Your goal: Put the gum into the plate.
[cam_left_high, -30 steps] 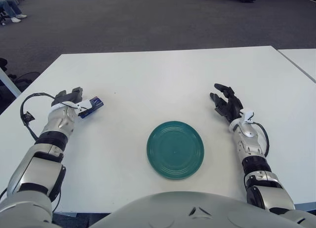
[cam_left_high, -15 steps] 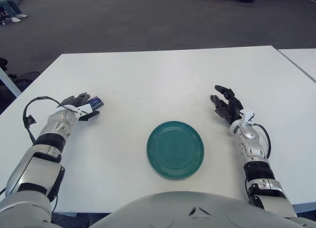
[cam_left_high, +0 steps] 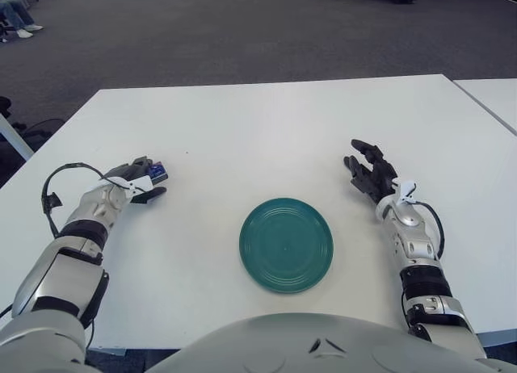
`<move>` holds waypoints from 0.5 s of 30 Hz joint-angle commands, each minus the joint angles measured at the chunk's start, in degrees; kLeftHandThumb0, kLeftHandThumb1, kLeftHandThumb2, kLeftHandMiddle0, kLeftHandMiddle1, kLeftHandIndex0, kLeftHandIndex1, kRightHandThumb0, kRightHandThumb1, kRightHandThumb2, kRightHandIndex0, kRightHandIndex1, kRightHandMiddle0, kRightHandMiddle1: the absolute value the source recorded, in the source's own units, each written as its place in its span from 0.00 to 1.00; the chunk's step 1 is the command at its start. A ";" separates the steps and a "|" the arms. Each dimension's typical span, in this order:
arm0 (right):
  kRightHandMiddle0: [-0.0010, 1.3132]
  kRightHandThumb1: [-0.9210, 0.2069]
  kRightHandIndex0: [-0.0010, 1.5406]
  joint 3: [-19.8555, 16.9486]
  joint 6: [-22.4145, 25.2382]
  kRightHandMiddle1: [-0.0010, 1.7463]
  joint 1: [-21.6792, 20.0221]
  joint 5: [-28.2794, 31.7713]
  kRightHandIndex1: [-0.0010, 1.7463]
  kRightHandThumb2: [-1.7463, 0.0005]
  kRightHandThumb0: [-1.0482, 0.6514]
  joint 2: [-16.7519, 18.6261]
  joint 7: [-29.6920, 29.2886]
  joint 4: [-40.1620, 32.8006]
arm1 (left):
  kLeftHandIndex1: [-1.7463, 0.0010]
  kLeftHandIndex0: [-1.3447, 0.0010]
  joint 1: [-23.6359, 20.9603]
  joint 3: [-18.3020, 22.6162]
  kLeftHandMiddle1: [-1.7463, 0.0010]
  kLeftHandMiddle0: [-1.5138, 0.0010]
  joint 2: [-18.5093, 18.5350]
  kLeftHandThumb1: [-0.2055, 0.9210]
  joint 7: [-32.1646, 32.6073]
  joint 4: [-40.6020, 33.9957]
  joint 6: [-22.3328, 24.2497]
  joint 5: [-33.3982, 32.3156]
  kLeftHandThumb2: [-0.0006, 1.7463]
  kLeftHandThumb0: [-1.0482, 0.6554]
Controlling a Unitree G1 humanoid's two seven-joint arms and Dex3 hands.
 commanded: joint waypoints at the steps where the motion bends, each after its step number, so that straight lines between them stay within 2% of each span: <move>1: 0.00 0.00 0.25 0.28 1.69 0.33 1.39 0.32 0.00 0.56 0.31 0.57 0.40 0.27 | 0.59 1.00 0.60 -1.47 0.99 0.88 -1.70 1.00 -0.87 2.14 0.75 0.35 0.28 0.00; 15: 0.00 0.00 0.24 0.35 1.04 0.32 1.73 0.04 0.00 0.55 0.30 0.35 0.51 0.20 | 0.52 0.96 0.67 -2.94 0.98 0.82 -4.64 1.00 1.90 6.88 1.69 0.09 0.23 0.05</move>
